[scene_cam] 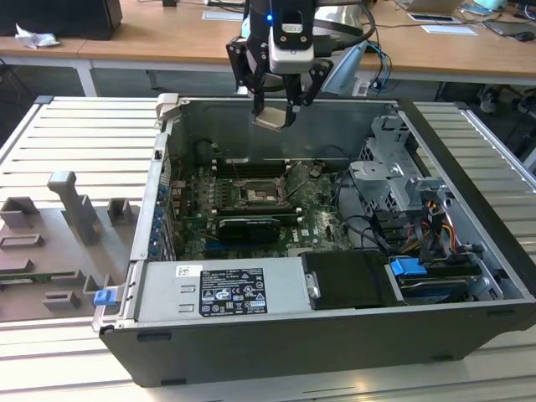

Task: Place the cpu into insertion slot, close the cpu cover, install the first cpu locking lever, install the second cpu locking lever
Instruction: 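Place the cpu into insertion slot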

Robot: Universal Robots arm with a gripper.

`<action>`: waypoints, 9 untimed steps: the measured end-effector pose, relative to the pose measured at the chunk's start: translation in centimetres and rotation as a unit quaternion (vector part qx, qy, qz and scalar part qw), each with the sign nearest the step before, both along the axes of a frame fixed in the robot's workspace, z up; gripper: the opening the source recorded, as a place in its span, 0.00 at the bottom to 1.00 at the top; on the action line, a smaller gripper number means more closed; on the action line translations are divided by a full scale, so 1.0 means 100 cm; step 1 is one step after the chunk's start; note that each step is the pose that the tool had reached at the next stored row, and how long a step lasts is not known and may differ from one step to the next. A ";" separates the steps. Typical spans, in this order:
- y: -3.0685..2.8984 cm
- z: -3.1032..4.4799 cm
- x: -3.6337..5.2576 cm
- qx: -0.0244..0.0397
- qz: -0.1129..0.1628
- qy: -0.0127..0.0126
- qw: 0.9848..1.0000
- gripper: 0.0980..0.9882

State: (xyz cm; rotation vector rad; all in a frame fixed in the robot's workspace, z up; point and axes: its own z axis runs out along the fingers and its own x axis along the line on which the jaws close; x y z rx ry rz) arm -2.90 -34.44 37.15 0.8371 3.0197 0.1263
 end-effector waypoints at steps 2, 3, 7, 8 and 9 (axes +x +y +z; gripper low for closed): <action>0.0000 -0.0002 0.0000 0.000 -0.017 0.000 1.000 0.48; 0.0000 -0.0002 0.0000 0.000 -0.022 0.000 1.000 0.48; 0.0000 -0.0007 0.0000 0.000 -0.061 0.000 0.998 0.48; 0.0000 -0.0008 0.0000 0.000 -0.068 0.000 0.998 0.48; 0.0000 -0.0010 0.0000 0.000 -0.078 0.000 0.997 0.48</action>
